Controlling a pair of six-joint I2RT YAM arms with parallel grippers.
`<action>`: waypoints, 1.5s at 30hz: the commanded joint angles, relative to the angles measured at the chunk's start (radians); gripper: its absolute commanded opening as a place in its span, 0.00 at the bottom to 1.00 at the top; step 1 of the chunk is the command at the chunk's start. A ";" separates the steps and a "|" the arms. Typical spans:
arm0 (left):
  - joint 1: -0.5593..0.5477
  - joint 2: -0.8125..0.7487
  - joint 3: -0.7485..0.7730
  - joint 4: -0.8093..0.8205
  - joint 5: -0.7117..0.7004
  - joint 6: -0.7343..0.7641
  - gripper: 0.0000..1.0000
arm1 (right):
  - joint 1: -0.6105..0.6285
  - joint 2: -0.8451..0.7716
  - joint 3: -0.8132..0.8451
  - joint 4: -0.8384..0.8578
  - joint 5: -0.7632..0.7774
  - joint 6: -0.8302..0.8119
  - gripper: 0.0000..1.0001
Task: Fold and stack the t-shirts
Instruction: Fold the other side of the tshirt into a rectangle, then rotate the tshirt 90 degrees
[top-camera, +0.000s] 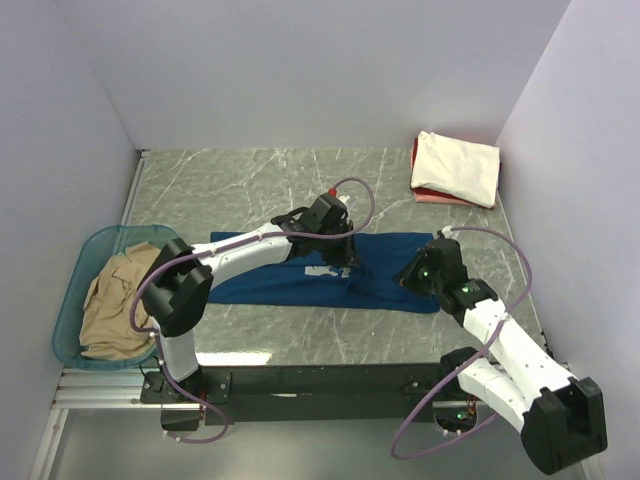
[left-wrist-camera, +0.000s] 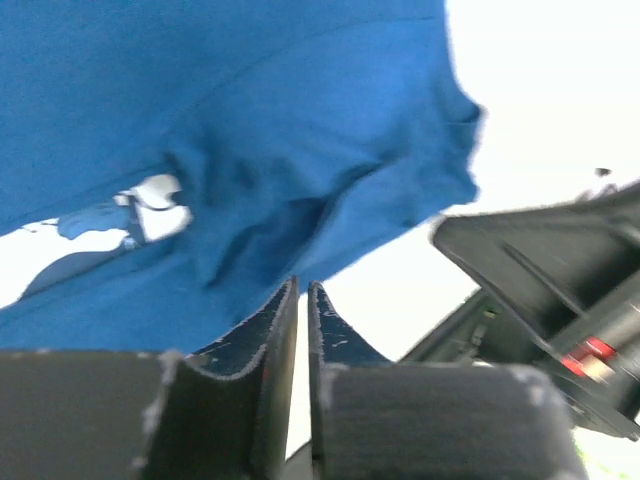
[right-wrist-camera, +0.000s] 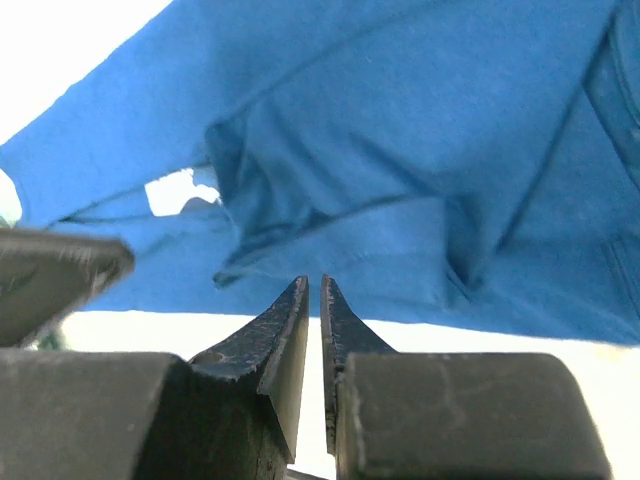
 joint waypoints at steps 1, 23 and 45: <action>-0.018 -0.057 -0.011 0.052 0.049 -0.021 0.11 | 0.005 0.067 0.064 0.025 0.019 -0.008 0.17; -0.039 0.155 -0.088 0.110 -0.004 -0.021 0.01 | 0.000 0.246 -0.108 0.186 -0.006 0.056 0.14; 0.065 -0.222 -0.300 -0.032 -0.240 -0.062 0.31 | 0.067 0.219 0.178 -0.006 0.120 0.007 0.51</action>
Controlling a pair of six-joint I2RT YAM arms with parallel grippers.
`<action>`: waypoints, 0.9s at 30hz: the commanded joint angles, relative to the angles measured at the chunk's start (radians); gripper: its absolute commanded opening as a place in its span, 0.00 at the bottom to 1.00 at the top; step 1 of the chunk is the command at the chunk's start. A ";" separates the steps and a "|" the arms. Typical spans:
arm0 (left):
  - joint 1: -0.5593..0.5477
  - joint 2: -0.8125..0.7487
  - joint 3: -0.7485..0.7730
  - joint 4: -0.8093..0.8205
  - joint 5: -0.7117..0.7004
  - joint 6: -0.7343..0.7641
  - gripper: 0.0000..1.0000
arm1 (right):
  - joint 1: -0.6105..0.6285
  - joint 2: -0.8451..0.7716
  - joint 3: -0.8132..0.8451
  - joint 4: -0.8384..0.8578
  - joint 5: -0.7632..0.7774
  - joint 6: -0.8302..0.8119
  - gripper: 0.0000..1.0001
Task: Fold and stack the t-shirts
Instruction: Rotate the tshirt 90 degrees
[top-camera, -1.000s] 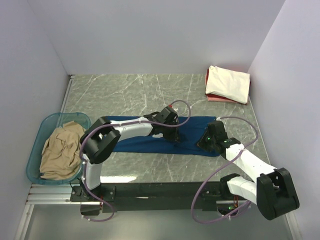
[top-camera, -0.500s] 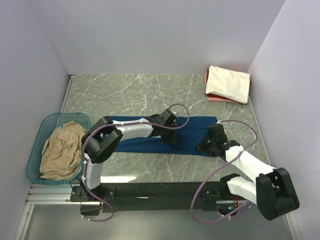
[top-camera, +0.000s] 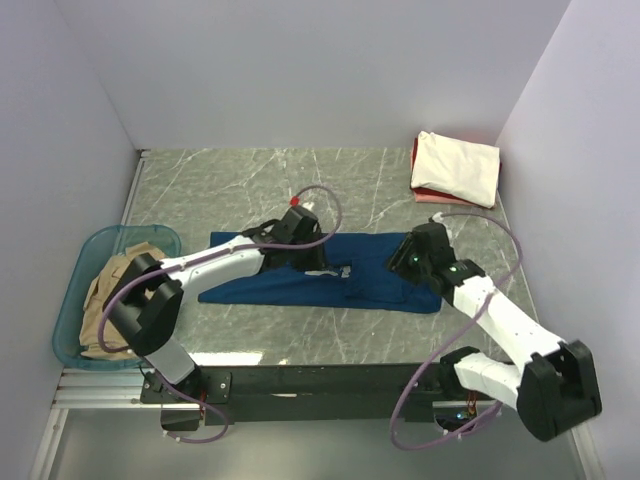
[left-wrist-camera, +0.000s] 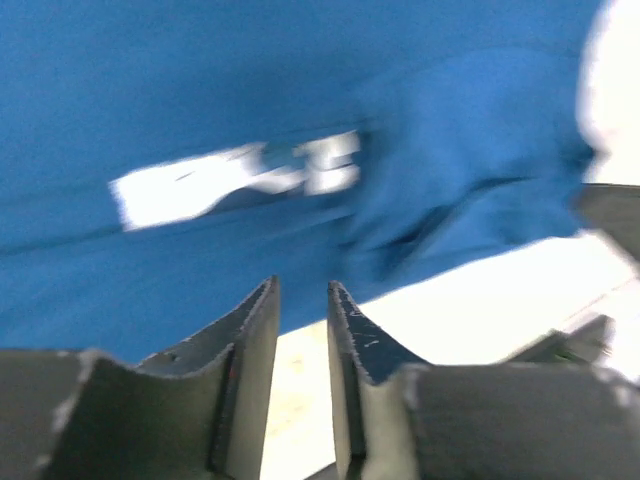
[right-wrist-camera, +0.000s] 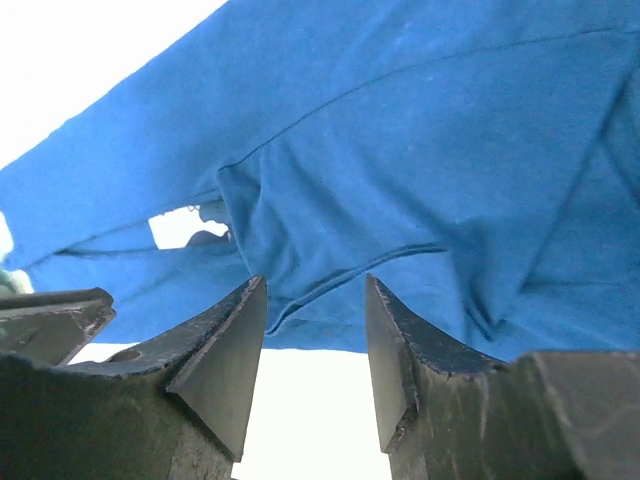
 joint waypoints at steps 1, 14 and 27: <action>0.023 -0.068 -0.114 -0.032 -0.113 -0.035 0.32 | 0.048 0.097 0.074 -0.003 0.052 -0.002 0.51; 0.055 -0.109 -0.317 -0.055 -0.360 -0.075 0.38 | 0.076 0.419 0.237 -0.006 0.172 -0.038 0.52; 0.038 -0.141 -0.403 -0.058 -0.287 -0.091 0.37 | 0.084 0.707 0.424 -0.052 0.151 -0.130 0.52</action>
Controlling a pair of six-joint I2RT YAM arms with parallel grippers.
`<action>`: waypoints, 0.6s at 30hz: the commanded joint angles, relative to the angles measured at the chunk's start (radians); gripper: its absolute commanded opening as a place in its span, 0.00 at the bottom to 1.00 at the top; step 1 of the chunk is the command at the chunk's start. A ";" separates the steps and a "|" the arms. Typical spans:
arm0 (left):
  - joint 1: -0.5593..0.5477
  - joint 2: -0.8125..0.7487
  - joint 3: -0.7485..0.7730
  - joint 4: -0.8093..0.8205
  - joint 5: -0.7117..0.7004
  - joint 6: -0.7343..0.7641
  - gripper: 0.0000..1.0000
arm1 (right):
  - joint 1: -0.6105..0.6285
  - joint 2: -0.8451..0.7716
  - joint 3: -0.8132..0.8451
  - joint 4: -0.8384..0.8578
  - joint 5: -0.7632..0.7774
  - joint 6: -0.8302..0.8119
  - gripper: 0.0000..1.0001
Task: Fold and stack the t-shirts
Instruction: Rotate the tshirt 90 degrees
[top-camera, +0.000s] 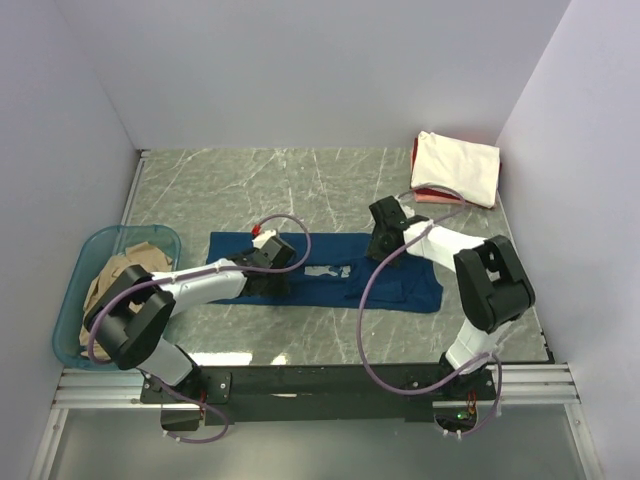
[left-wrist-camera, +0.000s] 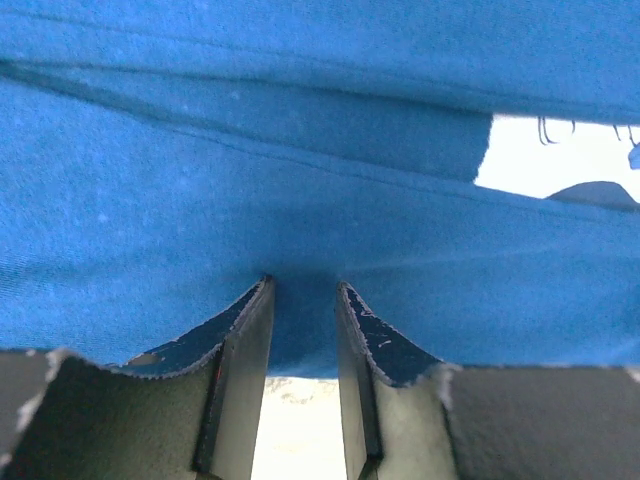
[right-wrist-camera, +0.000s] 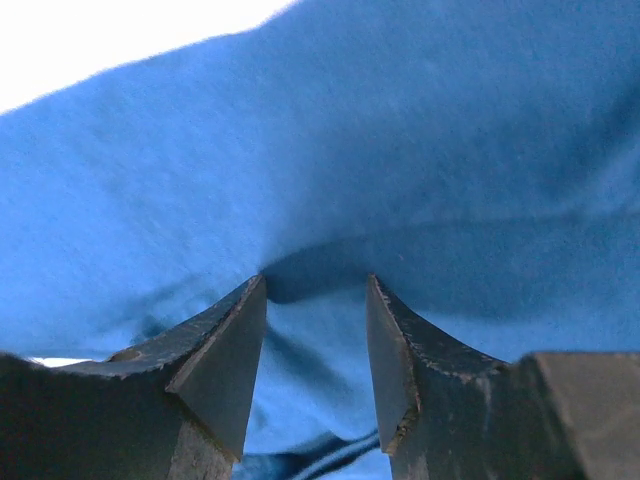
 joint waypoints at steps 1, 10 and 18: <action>-0.016 -0.021 -0.055 -0.035 0.046 -0.017 0.37 | 0.013 0.060 0.079 -0.025 0.005 -0.041 0.52; -0.154 -0.032 -0.078 -0.035 0.107 -0.109 0.37 | 0.058 0.236 0.292 -0.100 -0.023 -0.113 0.51; -0.272 -0.006 -0.063 0.017 0.149 -0.232 0.36 | 0.120 0.432 0.578 -0.190 -0.061 -0.202 0.51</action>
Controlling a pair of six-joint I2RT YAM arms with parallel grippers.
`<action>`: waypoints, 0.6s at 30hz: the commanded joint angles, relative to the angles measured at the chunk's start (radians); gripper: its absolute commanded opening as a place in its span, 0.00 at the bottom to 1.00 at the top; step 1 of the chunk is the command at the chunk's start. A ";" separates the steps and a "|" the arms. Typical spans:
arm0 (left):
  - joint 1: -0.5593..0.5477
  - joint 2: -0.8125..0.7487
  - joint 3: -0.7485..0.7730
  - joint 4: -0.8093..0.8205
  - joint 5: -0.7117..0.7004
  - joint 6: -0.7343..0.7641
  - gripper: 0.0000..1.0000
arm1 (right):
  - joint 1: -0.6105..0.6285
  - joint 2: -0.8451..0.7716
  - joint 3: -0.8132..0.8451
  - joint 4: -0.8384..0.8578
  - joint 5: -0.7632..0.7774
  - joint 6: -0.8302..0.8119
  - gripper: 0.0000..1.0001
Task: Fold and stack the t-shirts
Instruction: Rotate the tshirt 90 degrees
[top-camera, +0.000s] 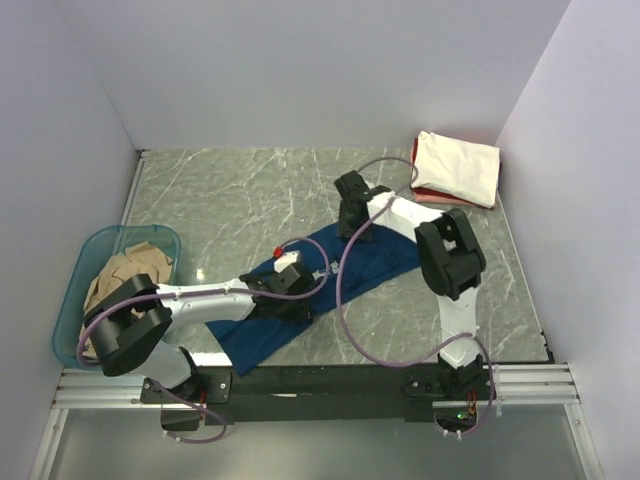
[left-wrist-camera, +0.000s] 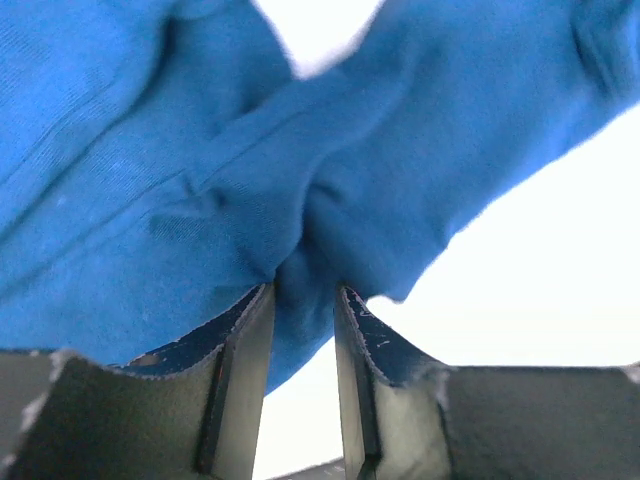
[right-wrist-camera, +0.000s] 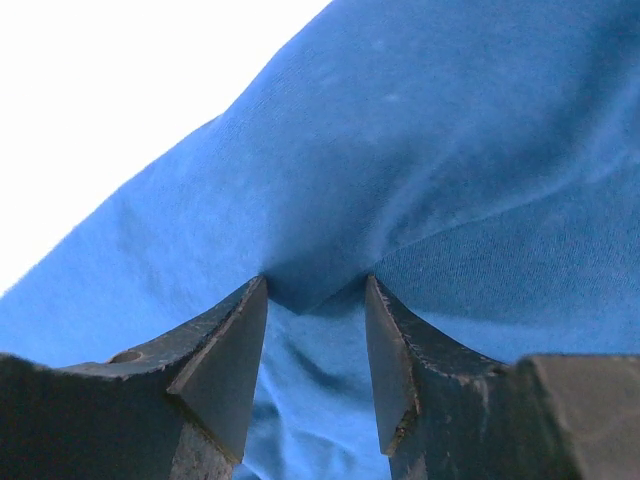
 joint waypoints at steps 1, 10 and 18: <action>-0.055 0.044 0.013 -0.035 0.061 -0.084 0.37 | 0.050 0.112 0.139 -0.056 -0.042 -0.055 0.51; -0.102 0.130 0.137 0.027 0.092 -0.111 0.36 | 0.090 0.314 0.525 -0.191 -0.109 -0.127 0.51; -0.098 0.038 0.186 -0.096 0.012 -0.070 0.39 | 0.060 0.196 0.586 -0.194 -0.089 -0.133 0.53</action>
